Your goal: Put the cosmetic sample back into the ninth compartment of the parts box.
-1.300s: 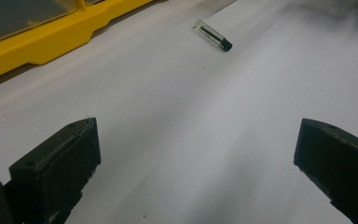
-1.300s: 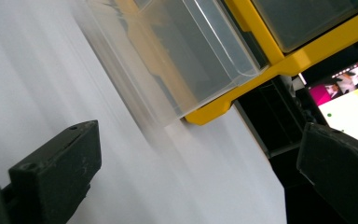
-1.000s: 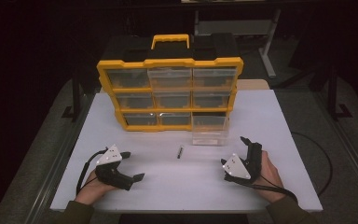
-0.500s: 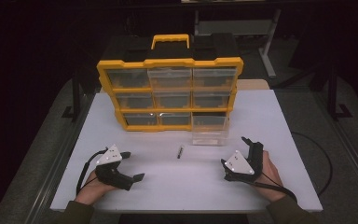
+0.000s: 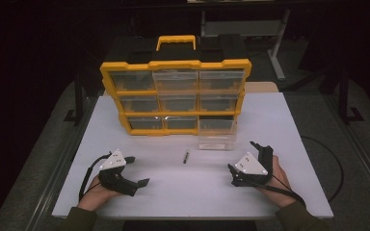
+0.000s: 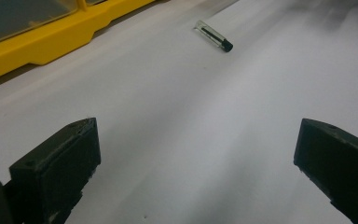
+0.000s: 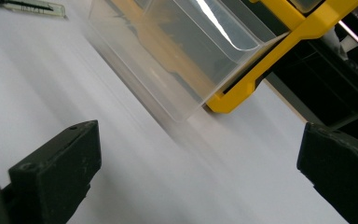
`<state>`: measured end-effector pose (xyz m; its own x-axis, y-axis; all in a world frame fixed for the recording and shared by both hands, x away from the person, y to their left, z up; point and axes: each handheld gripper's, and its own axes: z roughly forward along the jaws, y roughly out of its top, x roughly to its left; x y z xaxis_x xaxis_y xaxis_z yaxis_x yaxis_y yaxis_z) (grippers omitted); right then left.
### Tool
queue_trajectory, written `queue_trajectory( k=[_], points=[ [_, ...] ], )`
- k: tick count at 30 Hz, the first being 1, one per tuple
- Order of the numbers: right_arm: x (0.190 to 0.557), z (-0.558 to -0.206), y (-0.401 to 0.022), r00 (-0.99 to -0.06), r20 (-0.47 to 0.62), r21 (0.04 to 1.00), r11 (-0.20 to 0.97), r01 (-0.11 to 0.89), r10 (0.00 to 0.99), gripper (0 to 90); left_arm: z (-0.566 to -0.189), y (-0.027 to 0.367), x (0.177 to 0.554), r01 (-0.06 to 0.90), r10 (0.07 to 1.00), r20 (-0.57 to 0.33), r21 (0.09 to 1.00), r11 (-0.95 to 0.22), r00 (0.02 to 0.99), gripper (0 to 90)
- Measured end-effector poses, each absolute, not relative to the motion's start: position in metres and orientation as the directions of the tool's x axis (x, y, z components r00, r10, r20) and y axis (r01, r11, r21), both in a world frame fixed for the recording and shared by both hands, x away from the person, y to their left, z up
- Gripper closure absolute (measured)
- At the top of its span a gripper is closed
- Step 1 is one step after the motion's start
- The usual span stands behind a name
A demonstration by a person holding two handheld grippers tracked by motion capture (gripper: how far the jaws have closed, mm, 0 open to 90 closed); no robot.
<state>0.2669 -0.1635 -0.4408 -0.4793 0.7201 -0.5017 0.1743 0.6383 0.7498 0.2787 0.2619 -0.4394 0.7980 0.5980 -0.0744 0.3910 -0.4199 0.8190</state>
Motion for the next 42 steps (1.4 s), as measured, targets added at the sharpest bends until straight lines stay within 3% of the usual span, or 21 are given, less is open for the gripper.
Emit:
queue_trajectory(
  k=[42],
  points=[
    [0.281,-0.433,-0.179,-0.538,-0.150,0.853,0.384,0.355,0.830,0.0,-0.440,0.263,0.279,0.399,0.606,-0.080,0.819,-0.413,0.792,0.0]
  ],
)
